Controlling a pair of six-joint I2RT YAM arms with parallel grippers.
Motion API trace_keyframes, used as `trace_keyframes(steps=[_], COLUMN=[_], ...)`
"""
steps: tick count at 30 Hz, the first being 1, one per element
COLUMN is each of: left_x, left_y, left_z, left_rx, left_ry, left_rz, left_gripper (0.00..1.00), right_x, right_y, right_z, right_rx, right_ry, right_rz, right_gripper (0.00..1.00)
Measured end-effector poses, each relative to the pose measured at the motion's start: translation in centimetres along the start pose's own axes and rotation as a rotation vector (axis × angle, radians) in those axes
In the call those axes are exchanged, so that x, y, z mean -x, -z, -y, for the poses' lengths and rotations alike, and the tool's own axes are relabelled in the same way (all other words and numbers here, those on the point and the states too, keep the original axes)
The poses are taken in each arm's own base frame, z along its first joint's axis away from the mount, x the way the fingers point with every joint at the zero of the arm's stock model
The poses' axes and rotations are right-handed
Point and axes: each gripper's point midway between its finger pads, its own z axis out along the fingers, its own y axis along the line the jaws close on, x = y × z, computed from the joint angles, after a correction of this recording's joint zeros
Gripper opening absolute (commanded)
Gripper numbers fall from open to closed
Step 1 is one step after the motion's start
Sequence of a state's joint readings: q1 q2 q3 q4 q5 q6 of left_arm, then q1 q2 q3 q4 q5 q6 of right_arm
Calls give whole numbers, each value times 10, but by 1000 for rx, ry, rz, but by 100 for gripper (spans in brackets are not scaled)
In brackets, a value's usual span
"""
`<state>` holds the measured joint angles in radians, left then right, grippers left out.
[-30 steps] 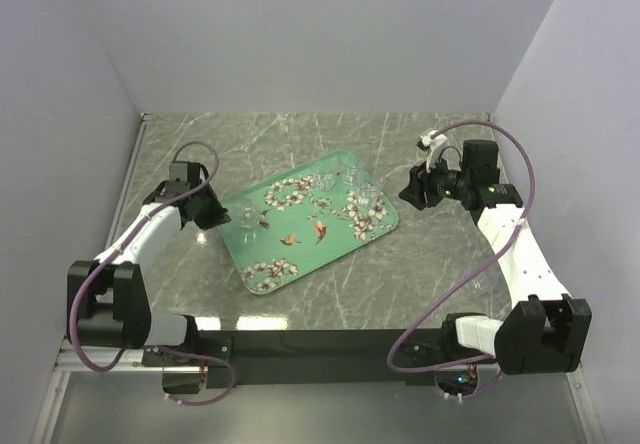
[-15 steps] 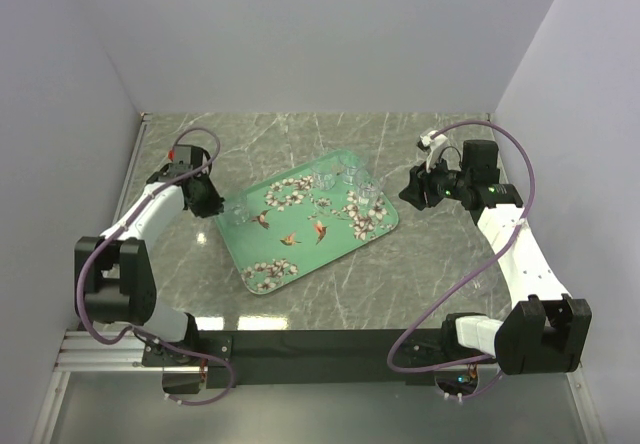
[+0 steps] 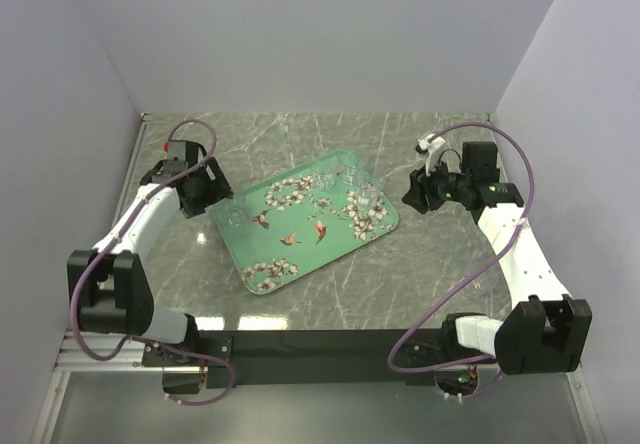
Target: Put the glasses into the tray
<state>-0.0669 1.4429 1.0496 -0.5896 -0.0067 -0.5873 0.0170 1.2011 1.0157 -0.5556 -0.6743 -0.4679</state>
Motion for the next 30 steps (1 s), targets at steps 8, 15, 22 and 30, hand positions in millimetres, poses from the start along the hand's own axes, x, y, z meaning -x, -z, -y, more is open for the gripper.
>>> trace_keyframes(steps=[8,15,22,30], left_x=[25,30,30,27], left_y=[45,80,107,122], left_z=[8,-1,-12,-18], left_rx=[-61,-75,-79,-91], left_ry=[-16,-12,3,11], left_rz=[155,282,385,438], left_gripper=[98,100,100,99], right_x=[-3,-12,-26,-36], right_y=[13,24,32,44], right_z=[18,40,57,109], right_rx=[-79,-148,-170,-256], right_ry=[41,-4,-69,-234], right_rz=[-50,-89,-151,-197], right_gripper=[52,52,52,52])
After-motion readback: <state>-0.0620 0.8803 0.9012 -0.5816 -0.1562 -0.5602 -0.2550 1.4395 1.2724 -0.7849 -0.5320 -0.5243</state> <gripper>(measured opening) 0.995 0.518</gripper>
